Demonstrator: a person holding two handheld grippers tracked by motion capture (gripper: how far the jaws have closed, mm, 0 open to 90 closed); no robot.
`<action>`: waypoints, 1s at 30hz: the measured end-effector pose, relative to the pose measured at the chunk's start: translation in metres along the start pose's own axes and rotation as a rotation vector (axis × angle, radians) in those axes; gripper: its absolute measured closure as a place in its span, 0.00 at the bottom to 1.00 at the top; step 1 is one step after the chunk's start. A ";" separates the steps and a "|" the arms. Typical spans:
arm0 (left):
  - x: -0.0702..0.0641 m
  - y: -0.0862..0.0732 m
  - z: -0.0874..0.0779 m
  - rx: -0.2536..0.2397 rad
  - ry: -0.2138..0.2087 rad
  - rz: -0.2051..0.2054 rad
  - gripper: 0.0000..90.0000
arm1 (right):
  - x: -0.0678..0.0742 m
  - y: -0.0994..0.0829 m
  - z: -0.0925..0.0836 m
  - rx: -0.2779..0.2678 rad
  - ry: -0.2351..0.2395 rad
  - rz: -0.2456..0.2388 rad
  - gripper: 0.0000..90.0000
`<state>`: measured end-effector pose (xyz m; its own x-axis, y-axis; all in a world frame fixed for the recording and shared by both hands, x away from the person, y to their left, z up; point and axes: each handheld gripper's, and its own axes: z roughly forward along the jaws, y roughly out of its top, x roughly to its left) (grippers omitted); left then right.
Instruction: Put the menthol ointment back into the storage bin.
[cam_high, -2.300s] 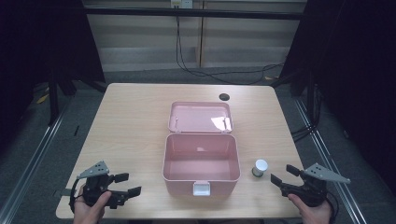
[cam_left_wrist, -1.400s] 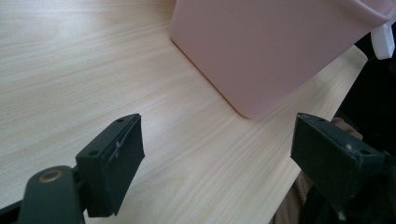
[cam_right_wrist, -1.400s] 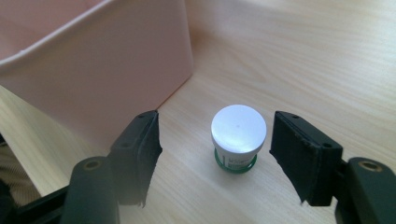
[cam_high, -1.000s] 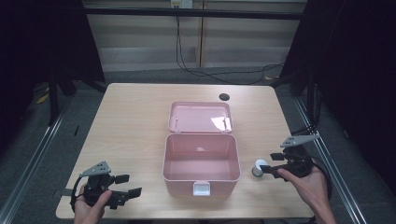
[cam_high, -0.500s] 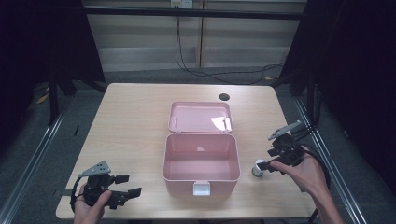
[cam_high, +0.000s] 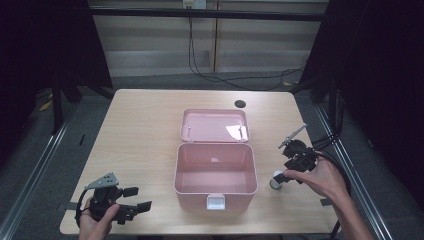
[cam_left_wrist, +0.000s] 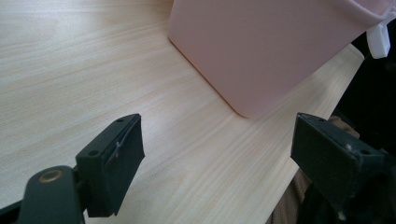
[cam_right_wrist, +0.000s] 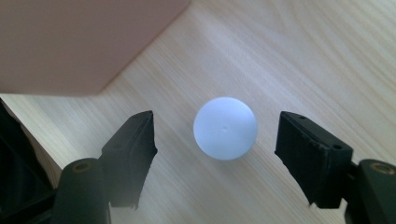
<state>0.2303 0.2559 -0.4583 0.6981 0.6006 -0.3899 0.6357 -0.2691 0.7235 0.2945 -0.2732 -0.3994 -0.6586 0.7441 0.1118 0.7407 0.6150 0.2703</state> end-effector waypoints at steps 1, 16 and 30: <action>0.001 0.000 0.000 0.005 0.002 0.005 0.19 | 0.000 0.001 0.001 0.017 -0.008 -0.001 0.35; 0.000 0.000 0.000 0.003 0.003 0.004 0.19 | -0.005 0.012 0.010 0.134 -0.022 -0.016 0.46; 0.000 0.000 0.001 0.006 0.005 0.001 0.19 | -0.003 0.020 0.031 0.210 -0.038 -0.046 0.52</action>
<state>0.2306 0.2553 -0.4589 0.6970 0.6041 -0.3863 0.6368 -0.2739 0.7207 0.3150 -0.2551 -0.4245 -0.6899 0.7208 0.0669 0.7239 0.6865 0.0683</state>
